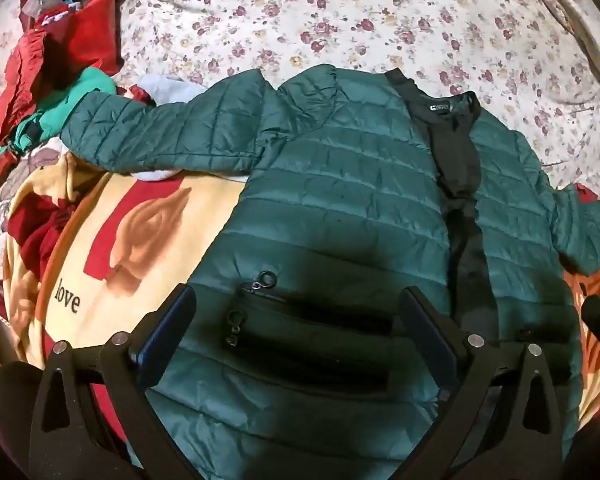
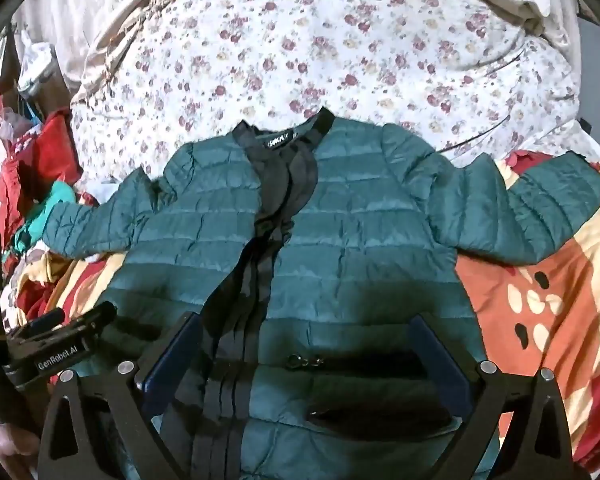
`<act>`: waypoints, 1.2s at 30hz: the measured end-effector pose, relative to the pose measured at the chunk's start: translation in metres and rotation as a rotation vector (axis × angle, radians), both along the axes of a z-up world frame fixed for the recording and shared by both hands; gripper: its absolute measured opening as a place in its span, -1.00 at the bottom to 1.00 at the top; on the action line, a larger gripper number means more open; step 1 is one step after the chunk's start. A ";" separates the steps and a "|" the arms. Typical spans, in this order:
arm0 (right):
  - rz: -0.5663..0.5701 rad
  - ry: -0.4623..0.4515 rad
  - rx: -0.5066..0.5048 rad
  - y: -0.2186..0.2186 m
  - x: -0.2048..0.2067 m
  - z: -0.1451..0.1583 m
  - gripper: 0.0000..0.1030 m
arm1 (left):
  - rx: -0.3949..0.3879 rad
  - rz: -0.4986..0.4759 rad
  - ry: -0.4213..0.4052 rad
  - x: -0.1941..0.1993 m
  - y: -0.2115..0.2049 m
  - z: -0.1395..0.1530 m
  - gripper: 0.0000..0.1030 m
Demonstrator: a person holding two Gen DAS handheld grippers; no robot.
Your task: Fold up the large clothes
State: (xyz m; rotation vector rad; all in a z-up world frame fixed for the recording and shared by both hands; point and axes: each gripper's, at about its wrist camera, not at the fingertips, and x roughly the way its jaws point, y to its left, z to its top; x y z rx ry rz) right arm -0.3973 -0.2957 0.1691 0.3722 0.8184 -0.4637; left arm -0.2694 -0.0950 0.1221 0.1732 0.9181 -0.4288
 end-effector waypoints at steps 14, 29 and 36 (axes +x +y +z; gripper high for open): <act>0.000 0.015 0.045 -0.007 0.003 -0.019 1.00 | -0.020 -0.015 0.007 0.001 -0.007 -0.010 0.98; 0.016 0.045 0.084 -0.003 0.014 -0.033 1.00 | -0.006 -0.029 -0.004 -0.001 -0.013 -0.017 0.98; 0.028 0.065 0.039 -0.001 0.019 -0.034 1.00 | -0.005 -0.032 0.010 0.000 -0.016 -0.020 0.98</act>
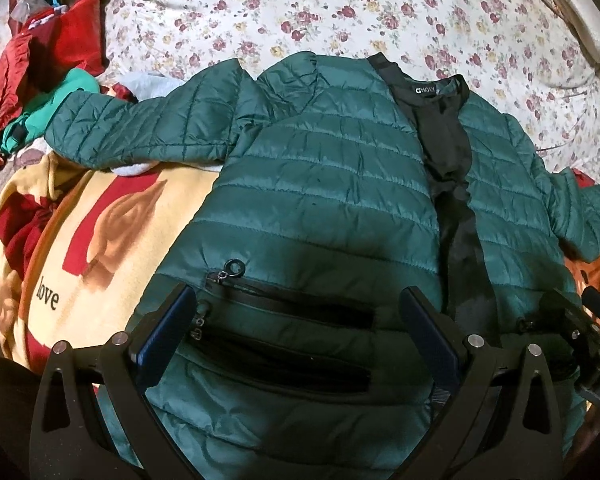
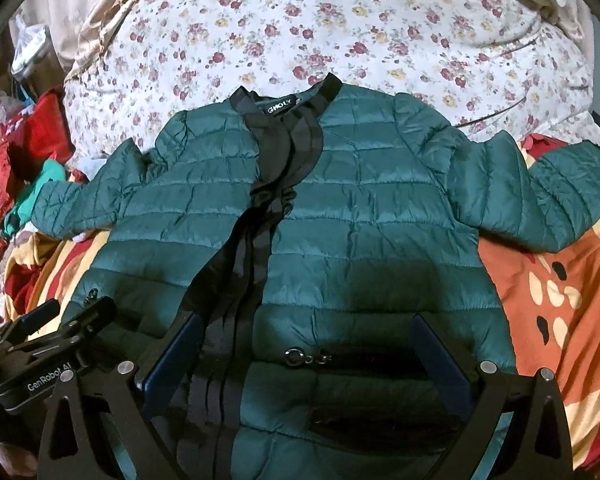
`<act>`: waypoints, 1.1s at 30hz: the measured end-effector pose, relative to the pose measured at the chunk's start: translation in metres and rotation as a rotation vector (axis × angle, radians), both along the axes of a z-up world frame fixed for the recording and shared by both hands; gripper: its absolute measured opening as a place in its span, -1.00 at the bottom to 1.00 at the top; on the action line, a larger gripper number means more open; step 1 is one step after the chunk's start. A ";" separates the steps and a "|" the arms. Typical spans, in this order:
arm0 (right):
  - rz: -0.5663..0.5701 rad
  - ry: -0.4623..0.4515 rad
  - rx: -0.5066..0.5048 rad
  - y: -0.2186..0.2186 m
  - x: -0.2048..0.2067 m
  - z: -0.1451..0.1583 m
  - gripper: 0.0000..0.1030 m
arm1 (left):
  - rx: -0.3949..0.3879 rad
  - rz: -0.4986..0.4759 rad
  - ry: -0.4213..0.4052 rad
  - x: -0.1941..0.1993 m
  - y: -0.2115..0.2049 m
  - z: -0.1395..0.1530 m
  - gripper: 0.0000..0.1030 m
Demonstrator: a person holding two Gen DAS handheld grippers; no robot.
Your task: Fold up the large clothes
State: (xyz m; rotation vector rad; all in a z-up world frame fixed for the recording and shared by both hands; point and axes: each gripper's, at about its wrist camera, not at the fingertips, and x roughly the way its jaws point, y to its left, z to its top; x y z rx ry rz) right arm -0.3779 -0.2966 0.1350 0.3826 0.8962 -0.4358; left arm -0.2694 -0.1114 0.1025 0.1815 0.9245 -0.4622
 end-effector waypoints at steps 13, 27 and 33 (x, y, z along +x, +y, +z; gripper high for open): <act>0.005 0.031 -0.016 -0.002 0.007 -0.003 1.00 | 0.014 0.002 -0.002 0.001 -0.003 -0.005 0.98; -0.009 0.032 -0.018 -0.013 0.012 -0.008 1.00 | 0.027 0.019 -0.005 0.009 -0.001 -0.012 0.98; -0.006 0.044 -0.020 -0.015 0.016 -0.013 1.00 | 0.030 0.025 0.000 0.011 -0.001 -0.014 0.98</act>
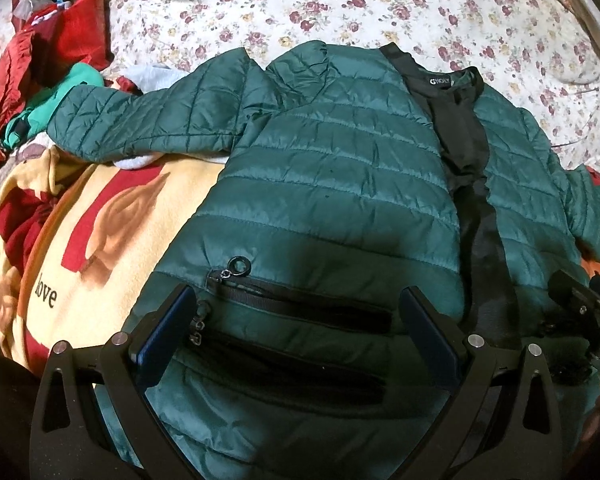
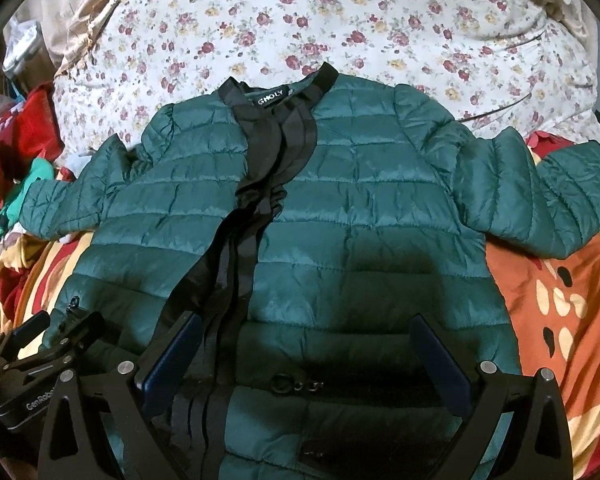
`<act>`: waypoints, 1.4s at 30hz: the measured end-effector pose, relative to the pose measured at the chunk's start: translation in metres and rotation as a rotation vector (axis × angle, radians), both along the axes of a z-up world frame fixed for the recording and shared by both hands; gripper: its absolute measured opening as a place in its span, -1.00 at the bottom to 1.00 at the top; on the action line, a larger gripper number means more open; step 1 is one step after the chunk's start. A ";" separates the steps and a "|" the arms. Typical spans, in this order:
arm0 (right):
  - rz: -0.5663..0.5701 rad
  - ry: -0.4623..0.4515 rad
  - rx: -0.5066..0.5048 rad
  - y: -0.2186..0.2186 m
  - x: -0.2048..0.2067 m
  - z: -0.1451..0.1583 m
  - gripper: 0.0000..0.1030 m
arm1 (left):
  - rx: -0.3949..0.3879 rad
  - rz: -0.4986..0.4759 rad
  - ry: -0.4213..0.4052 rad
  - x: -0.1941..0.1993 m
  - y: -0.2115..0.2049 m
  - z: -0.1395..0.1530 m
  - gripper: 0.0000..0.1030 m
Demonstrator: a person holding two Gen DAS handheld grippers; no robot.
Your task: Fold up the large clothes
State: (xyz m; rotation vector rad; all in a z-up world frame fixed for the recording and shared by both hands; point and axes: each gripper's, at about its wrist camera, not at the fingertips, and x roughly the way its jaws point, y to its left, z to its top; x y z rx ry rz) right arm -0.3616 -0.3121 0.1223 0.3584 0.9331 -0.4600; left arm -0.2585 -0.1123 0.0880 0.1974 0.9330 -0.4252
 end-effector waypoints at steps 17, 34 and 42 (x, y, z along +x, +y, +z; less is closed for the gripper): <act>0.002 0.003 0.010 -0.004 0.008 -0.004 1.00 | -0.005 0.006 -0.003 0.008 -0.001 0.001 0.98; 0.005 0.007 -0.004 -0.005 0.009 -0.009 1.00 | -0.006 0.011 -0.002 0.008 -0.003 0.000 0.98; 0.002 0.020 -0.023 -0.008 0.012 -0.007 1.00 | -0.006 0.011 -0.010 0.011 -0.005 0.003 0.98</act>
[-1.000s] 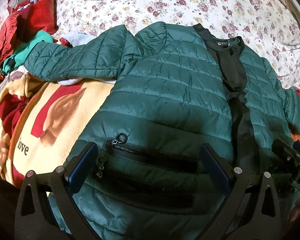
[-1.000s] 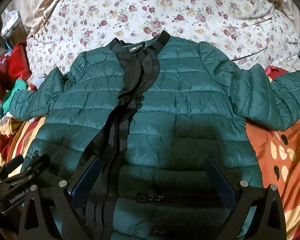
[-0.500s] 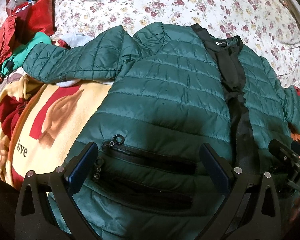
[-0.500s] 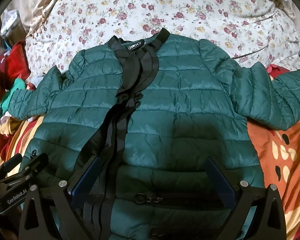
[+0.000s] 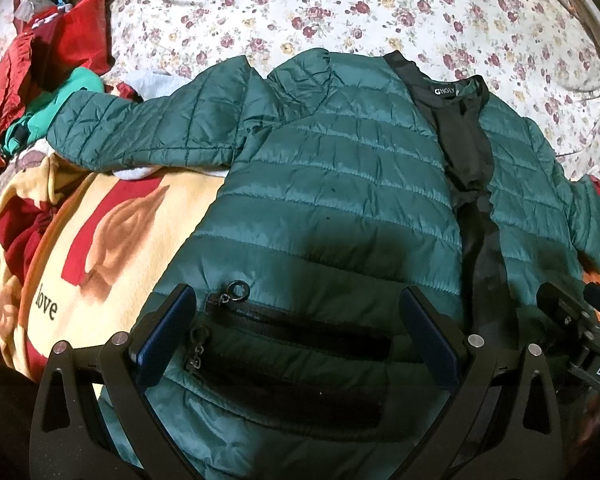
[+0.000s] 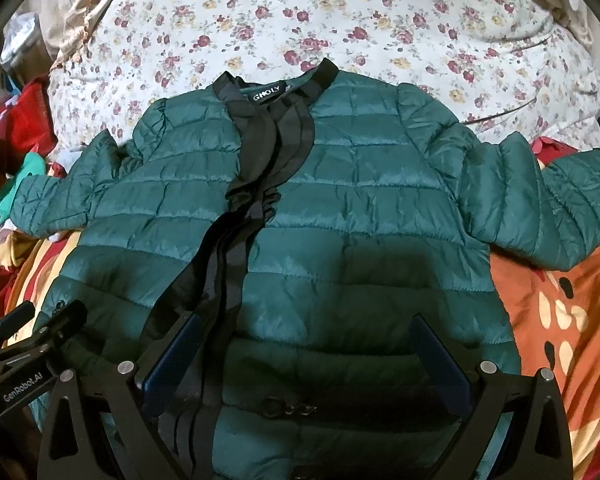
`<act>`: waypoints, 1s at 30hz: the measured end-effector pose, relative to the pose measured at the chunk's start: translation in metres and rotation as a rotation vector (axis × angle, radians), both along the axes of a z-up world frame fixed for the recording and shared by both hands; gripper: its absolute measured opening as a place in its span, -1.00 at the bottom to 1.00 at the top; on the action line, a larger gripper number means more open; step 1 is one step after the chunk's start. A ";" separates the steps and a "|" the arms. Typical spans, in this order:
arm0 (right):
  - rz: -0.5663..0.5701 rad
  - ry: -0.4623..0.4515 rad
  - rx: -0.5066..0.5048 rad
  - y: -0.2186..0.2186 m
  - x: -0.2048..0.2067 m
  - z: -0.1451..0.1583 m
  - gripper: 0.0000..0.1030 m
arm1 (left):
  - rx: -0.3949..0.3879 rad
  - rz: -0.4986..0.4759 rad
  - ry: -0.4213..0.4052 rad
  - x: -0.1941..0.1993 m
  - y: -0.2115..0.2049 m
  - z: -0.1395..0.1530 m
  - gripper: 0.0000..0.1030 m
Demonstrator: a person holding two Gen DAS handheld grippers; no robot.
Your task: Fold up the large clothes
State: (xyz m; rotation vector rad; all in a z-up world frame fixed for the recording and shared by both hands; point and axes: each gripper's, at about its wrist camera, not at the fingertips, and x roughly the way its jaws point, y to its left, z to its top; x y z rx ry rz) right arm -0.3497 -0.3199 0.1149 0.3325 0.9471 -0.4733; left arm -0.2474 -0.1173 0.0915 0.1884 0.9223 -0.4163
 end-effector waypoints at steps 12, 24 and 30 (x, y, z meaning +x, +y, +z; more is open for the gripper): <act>-0.003 0.014 0.020 -0.004 0.006 -0.005 1.00 | 0.003 0.002 0.010 0.005 -0.004 -0.002 0.98; 0.004 0.036 0.017 -0.007 0.015 -0.010 1.00 | 0.007 -0.003 0.011 0.008 -0.008 -0.004 0.98; 0.008 0.040 0.014 -0.009 0.024 -0.012 1.00 | 0.006 -0.012 0.035 0.022 -0.013 -0.004 0.98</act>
